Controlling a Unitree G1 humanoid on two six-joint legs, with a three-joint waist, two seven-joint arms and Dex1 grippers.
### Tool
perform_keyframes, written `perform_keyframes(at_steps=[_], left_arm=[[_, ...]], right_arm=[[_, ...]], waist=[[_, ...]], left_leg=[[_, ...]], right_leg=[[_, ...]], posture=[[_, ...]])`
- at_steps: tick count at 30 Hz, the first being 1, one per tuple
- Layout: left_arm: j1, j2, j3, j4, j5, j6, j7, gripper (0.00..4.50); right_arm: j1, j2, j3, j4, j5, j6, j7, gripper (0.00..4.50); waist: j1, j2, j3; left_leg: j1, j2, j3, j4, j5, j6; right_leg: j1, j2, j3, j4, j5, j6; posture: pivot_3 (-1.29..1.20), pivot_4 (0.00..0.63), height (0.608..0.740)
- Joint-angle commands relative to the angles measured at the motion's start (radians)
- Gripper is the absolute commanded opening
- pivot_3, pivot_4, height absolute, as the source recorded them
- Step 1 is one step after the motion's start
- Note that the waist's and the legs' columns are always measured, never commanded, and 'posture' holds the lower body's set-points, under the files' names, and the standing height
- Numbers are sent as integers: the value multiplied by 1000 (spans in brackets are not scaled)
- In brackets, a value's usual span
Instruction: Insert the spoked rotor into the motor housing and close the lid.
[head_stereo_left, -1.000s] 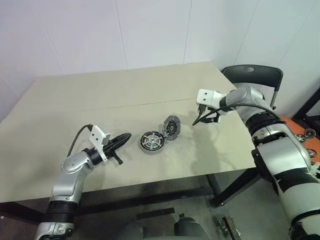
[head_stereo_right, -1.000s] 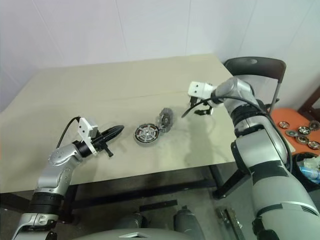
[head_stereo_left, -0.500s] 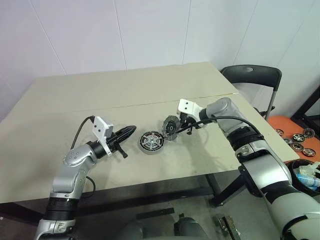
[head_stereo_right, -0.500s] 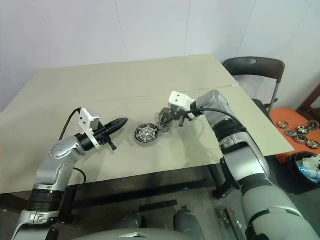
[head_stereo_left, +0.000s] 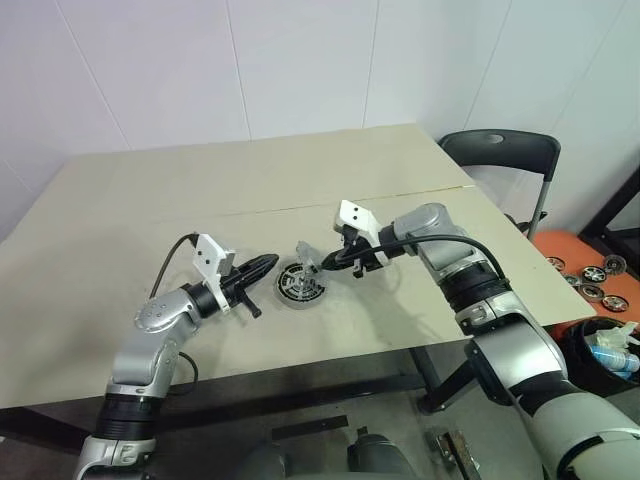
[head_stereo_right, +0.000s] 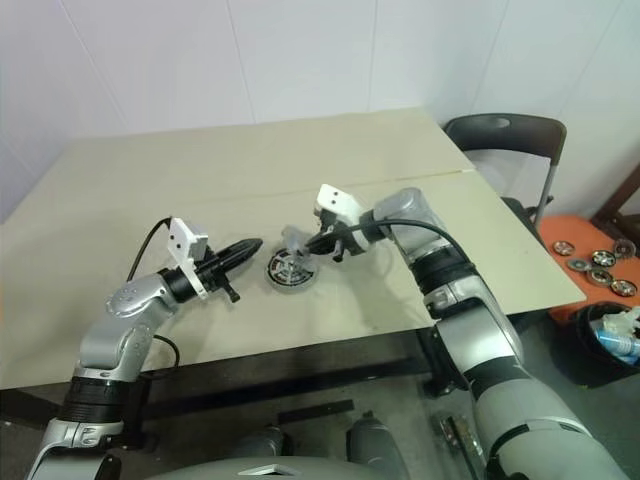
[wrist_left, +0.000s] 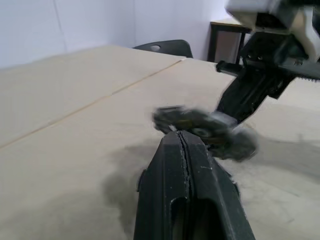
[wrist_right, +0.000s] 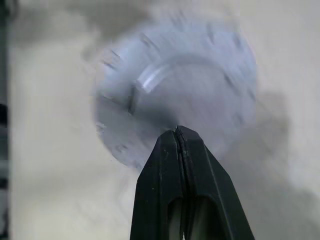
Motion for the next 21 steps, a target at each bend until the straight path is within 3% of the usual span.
perform_keyframes(at_steps=[1,9,14,21], left_arm=[[-22,-1,5,-5,6,-24,-2,0],[-27,-1,9,28,14,-44,-12,0],[-25,1,11,43,18,-57,-20,0],[-23,1,10,54,25,-67,-25,0]], right_arm=[[14,31,-14,-64,43,40,-27,38],[80,104,-8,-99,72,91,-122,38],[83,153,-59,-40,74,51,-268,38],[111,152,-52,-37,74,31,-312,2263]], waist=[[1,0,0],[2,-1,0],[1,-1,0],[2,-1,0]], left_leg=[[0,0,0,0,0,0],[0,-1,0,0,0,0],[0,0,0,0,0,0],[0,-1,0,0,0,0]], right_leg=[[0,0,0,0,0,0],[0,0,0,0,0,0],[0,0,0,0,0,0],[0,0,0,0,0,0]], posture=[[0,0,740],[0,0,740],[0,0,740],[0,0,740]])
